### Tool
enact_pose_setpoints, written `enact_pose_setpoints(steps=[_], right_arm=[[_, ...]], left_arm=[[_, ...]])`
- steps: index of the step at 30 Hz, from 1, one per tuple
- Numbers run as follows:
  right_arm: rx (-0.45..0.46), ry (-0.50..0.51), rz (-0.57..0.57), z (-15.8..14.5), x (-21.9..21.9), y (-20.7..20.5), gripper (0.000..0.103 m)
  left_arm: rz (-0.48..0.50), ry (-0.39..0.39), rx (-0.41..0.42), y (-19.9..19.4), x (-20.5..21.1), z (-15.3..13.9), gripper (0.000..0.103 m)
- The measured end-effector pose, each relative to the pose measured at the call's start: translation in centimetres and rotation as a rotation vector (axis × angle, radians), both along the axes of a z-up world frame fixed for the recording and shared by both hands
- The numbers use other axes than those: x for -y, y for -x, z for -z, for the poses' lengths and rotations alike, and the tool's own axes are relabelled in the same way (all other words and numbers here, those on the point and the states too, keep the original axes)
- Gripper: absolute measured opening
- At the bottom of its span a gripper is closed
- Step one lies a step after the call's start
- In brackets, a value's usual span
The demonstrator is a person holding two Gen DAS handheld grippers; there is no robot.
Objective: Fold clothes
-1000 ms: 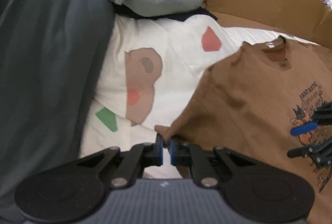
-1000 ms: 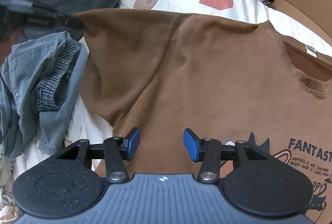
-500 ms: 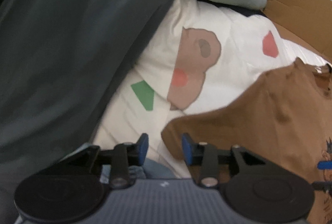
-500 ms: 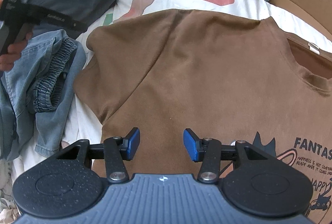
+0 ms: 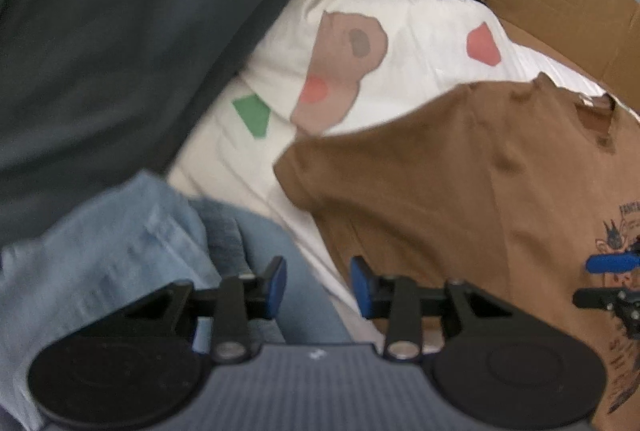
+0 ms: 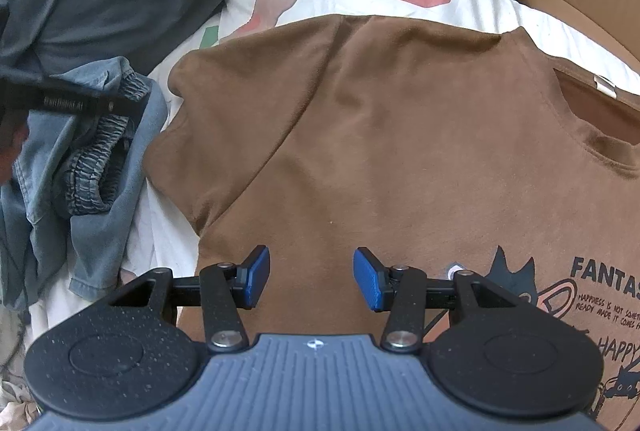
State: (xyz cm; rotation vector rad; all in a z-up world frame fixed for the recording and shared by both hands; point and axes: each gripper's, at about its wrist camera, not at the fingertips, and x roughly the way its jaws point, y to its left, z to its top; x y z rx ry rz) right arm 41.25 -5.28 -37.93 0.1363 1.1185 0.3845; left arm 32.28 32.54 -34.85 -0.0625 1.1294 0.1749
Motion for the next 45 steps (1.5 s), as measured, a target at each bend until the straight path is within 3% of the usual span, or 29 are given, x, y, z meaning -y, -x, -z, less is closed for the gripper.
enact_pose_setpoints(steps=[10, 25, 35, 37, 39, 41, 45], right_arm=[[0.003, -0.009, -0.001, -0.1, -0.5, 0.7, 0.054], [-0.032, 0.009, 0.021, 1.4, 0.2, 1.2, 0.054], [-0.039, -0.002, 0.02, 1.6, -0.2, 1.1, 0.054], [-0.039, -0.01, 0.02, 1.6, -0.4, 1.0, 0.054], [-0.038, -0.027, 0.02, 1.5, -0.7, 0.9, 0.054], [-0.035, -0.041, 0.017, 1.3, -1.1, 0.7, 0.054], [-0.022, -0.058, 0.004, 0.8, -1.9, 0.4, 0.054]], left_arm=[[-0.146, 0.048, 0.029, 3.3, 2.1, 2.3, 0.037], [-0.038, -0.046, 0.074, 1.2, 4.8, 4.1, 0.035], [-0.04, 0.03, 0.074, 0.0, 4.3, 4.8, 0.033], [-0.035, 0.04, 0.077, -0.1, 4.2, 4.8, 0.028], [-0.033, 0.075, 0.073, -0.4, 3.9, 4.7, 0.01], [-0.032, 0.071, 0.068, -0.2, 3.6, 4.1, 0.003], [-0.028, 0.063, 0.058, 0.0, 3.0, 2.8, 0.003]])
